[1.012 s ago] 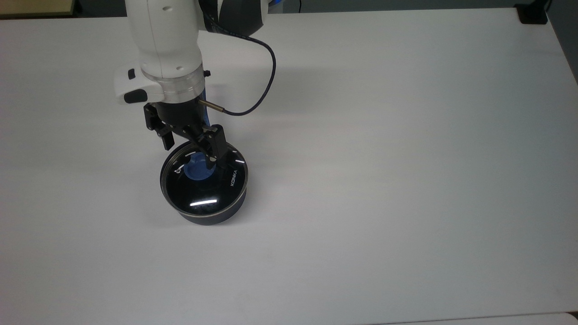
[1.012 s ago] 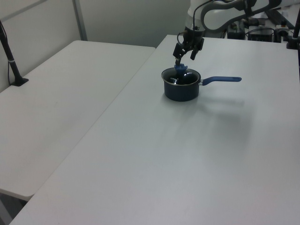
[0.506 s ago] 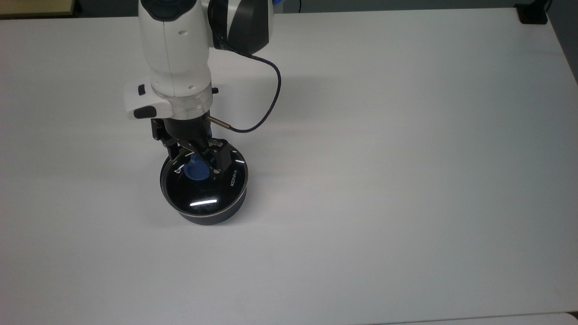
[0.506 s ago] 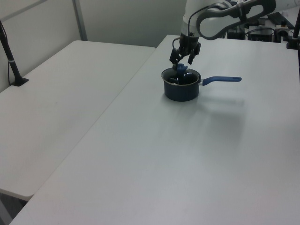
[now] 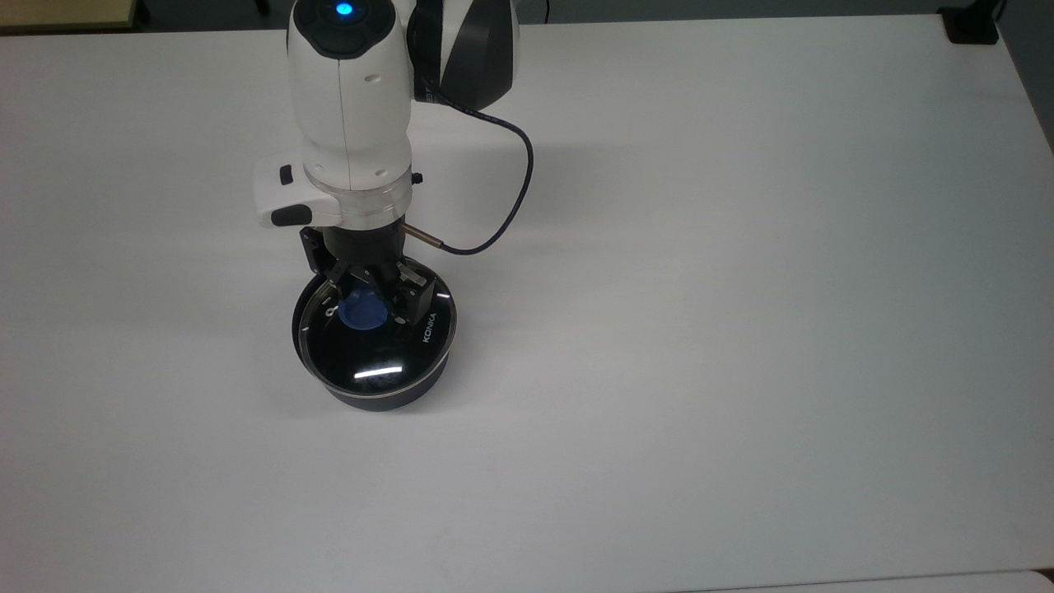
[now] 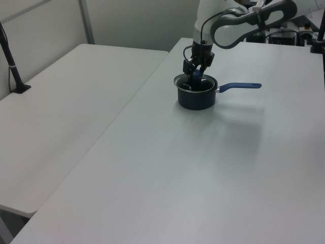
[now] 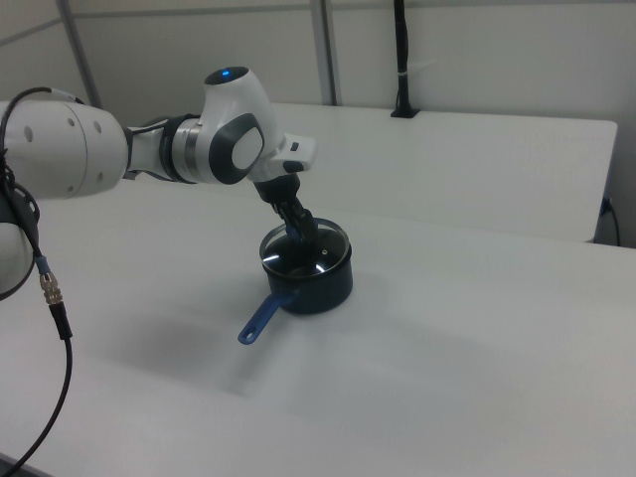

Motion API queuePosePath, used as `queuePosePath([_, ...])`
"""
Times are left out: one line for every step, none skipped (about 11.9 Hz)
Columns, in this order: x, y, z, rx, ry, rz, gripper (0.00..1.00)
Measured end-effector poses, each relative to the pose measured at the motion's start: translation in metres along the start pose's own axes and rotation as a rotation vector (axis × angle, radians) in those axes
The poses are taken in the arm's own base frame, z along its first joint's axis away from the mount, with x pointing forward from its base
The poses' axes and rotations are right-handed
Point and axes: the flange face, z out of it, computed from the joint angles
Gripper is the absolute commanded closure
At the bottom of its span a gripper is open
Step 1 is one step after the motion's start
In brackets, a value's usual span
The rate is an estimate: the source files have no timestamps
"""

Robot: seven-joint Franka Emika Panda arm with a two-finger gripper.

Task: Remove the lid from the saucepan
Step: 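Close the gripper on the blue lid knob, then lift the glass lid off the saucepan rim and carry it aside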

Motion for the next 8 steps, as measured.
queuePosePath([0.0,0.0,0.0,0.0,0.001,0.001,0.57])
queuePosePath([0.001,0.0,-0.001,0.001,0.002,0.002,0.57])
queuePosePath([0.002,0.0,-0.004,0.003,0.007,0.003,0.57])
queuePosePath([0.005,-0.001,-0.01,0.008,0.017,0.004,0.56])
queuePosePath([0.008,-0.001,-0.02,0.014,0.034,0.004,0.56])
queuePosePath([0.01,0.002,-0.034,0.008,0.047,-0.019,0.56])
queuePosePath([0.011,0.011,-0.049,-0.009,0.042,-0.06,0.56])
queuePosePath([0.012,0.026,-0.063,-0.027,0.022,-0.099,0.55])
